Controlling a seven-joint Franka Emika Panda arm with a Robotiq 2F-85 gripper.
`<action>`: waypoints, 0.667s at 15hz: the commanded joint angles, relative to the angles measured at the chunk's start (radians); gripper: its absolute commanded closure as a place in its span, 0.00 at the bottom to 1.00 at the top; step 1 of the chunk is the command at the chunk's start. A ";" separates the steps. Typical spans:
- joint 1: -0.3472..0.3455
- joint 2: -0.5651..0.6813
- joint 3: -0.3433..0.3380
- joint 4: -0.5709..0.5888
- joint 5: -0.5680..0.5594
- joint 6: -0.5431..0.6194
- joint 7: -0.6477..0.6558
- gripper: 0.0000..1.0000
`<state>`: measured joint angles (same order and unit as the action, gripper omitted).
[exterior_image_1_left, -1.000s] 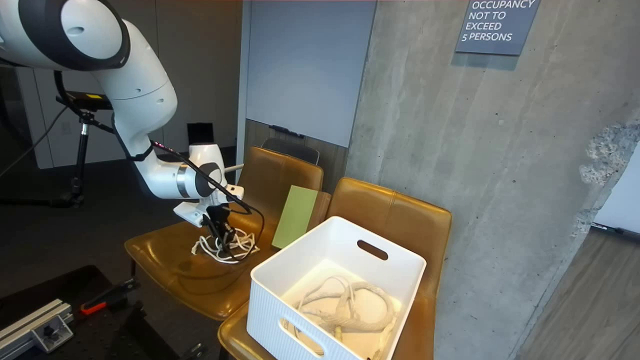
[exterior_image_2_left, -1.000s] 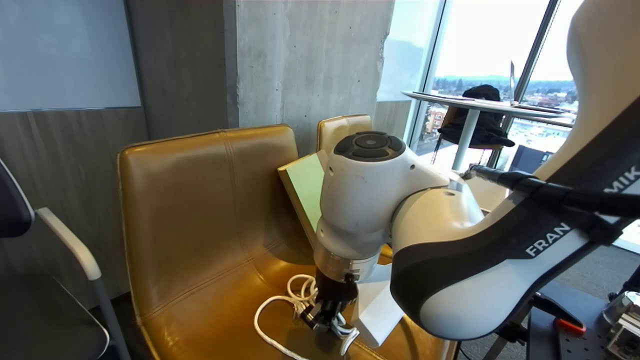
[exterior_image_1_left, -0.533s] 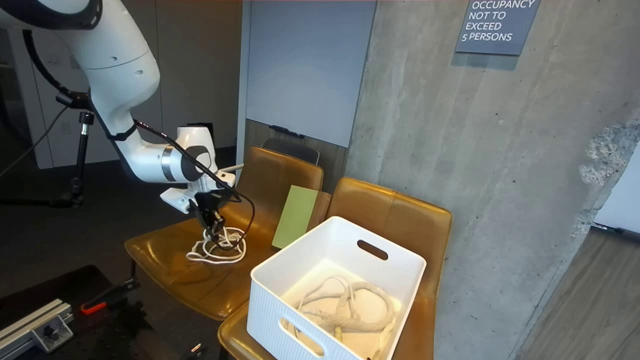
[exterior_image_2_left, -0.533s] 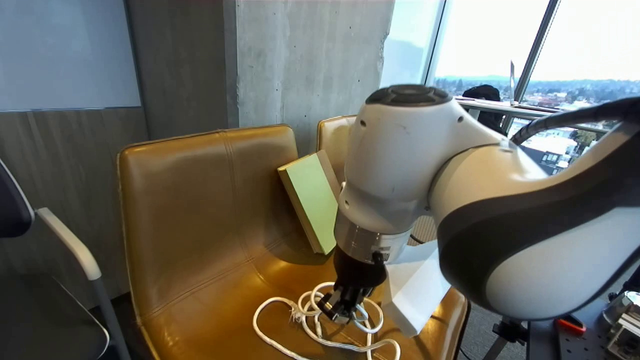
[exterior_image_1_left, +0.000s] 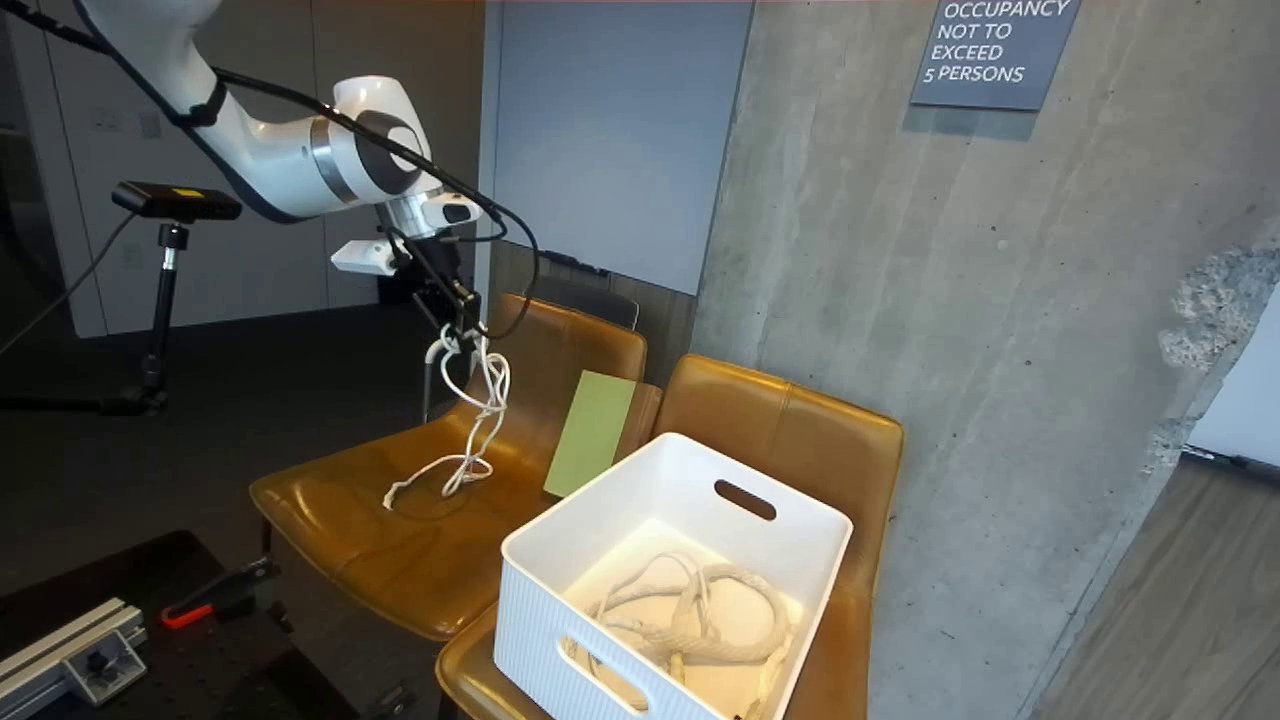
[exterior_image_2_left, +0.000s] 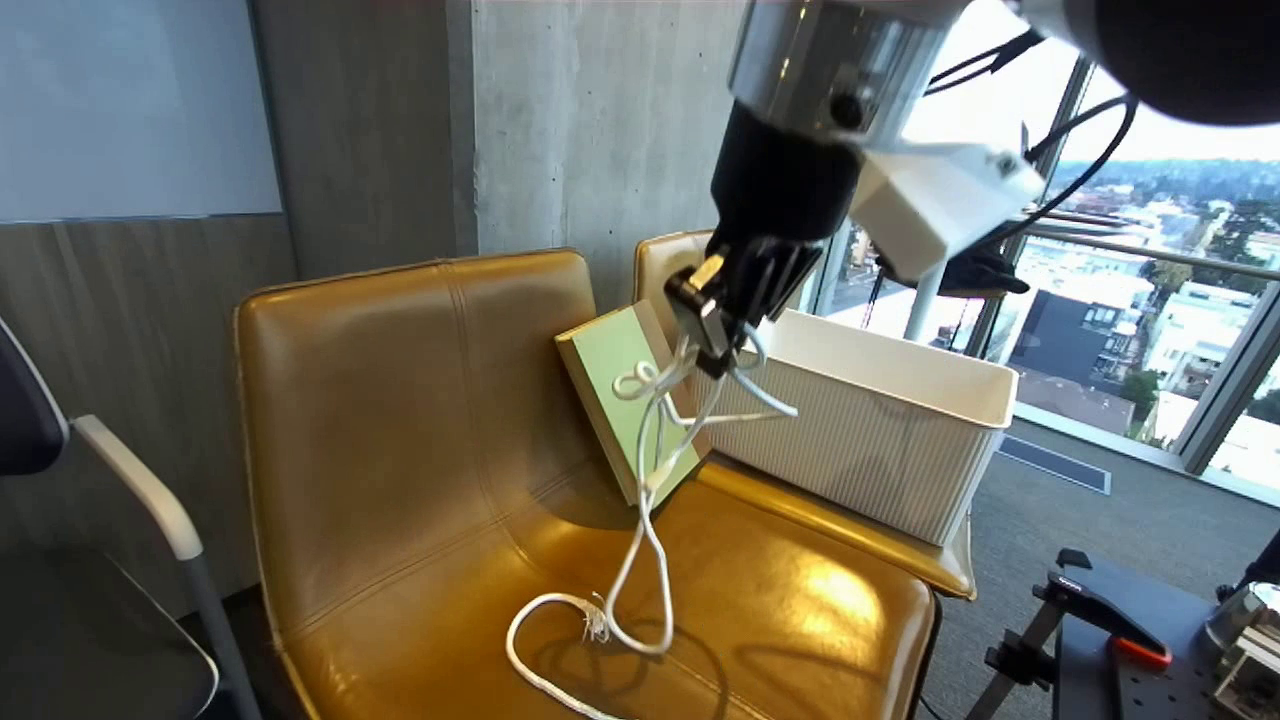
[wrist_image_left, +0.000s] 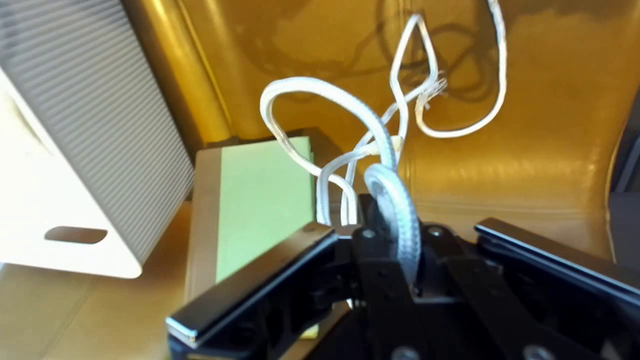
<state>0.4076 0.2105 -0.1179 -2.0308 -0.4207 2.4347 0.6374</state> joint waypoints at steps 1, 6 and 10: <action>-0.092 -0.157 0.047 0.022 -0.058 -0.129 -0.001 0.98; -0.254 -0.307 0.075 0.111 -0.060 -0.278 -0.080 0.98; -0.382 -0.335 0.060 0.170 -0.048 -0.309 -0.166 0.98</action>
<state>0.1079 -0.1174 -0.0676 -1.8988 -0.4670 2.1544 0.5246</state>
